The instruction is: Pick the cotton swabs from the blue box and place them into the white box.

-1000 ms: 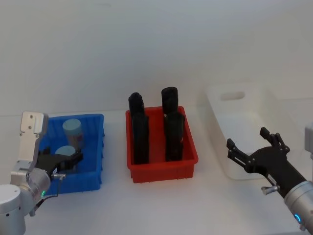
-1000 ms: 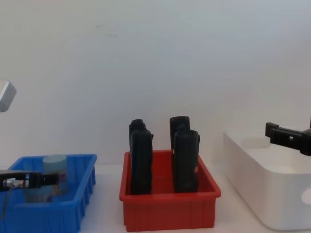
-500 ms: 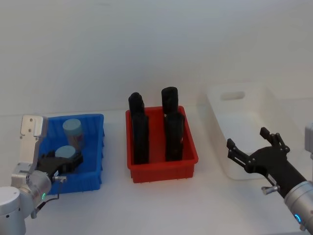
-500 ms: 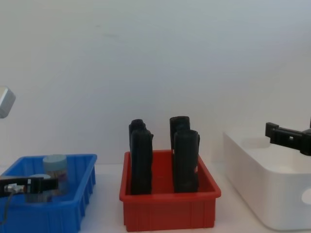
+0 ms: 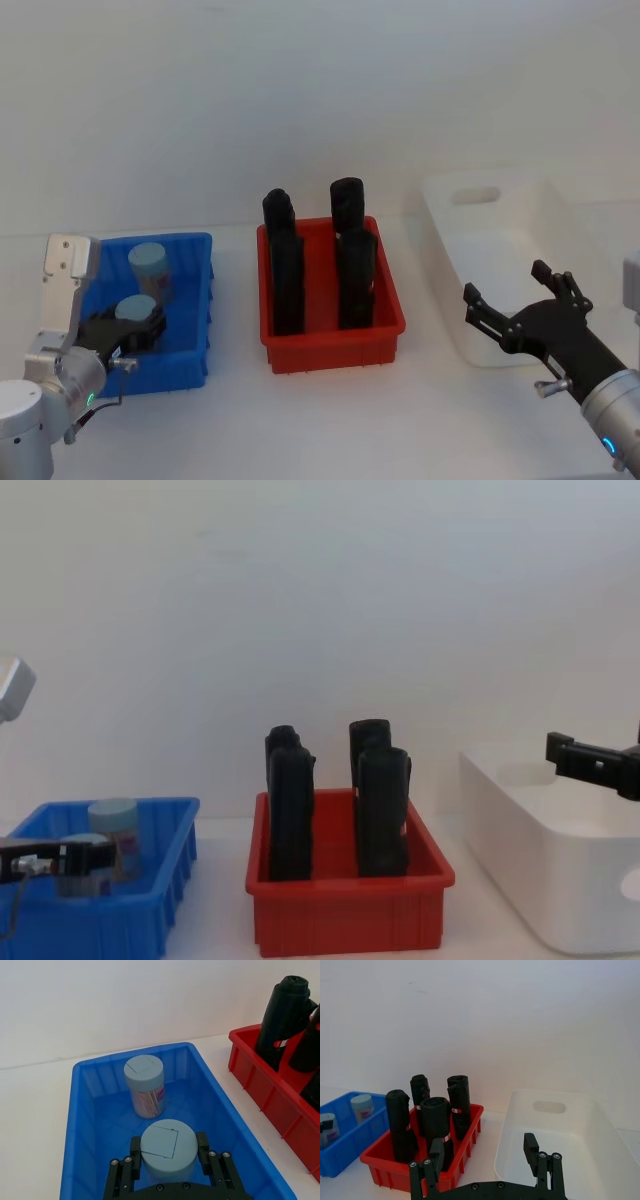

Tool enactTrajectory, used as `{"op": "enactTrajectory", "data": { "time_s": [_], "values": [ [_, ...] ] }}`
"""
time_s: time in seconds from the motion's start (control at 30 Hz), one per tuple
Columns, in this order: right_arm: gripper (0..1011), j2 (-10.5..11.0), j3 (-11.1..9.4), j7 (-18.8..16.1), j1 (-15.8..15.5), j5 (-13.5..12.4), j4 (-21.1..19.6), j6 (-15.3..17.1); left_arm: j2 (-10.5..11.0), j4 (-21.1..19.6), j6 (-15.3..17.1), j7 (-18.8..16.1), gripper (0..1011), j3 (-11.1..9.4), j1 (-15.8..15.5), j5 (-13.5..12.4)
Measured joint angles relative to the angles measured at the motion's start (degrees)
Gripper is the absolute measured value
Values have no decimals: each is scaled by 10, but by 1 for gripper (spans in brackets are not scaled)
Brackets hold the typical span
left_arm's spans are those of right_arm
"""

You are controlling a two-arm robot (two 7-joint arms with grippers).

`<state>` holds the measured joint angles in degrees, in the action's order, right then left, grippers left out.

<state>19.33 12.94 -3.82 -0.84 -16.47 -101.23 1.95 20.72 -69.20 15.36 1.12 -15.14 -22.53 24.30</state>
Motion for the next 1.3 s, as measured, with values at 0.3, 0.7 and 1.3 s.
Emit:
{"op": "enactTrajectory", "data": {
  "time_s": [0.3, 0.7, 1.3],
  "values": [
    [1002, 0, 0, 0, 0, 0, 0, 0, 5, -37, 1, 10, 665, 2, 4, -19],
    [1002, 0, 0, 0, 0, 0, 0, 0, 16, -111, 28, 55, 664, 5, 4, -37],
    [1002, 0, 0, 0, 0, 0, 0, 0, 26, -205, 107, 154, 665, 10, -15, -22]
  ]
}}
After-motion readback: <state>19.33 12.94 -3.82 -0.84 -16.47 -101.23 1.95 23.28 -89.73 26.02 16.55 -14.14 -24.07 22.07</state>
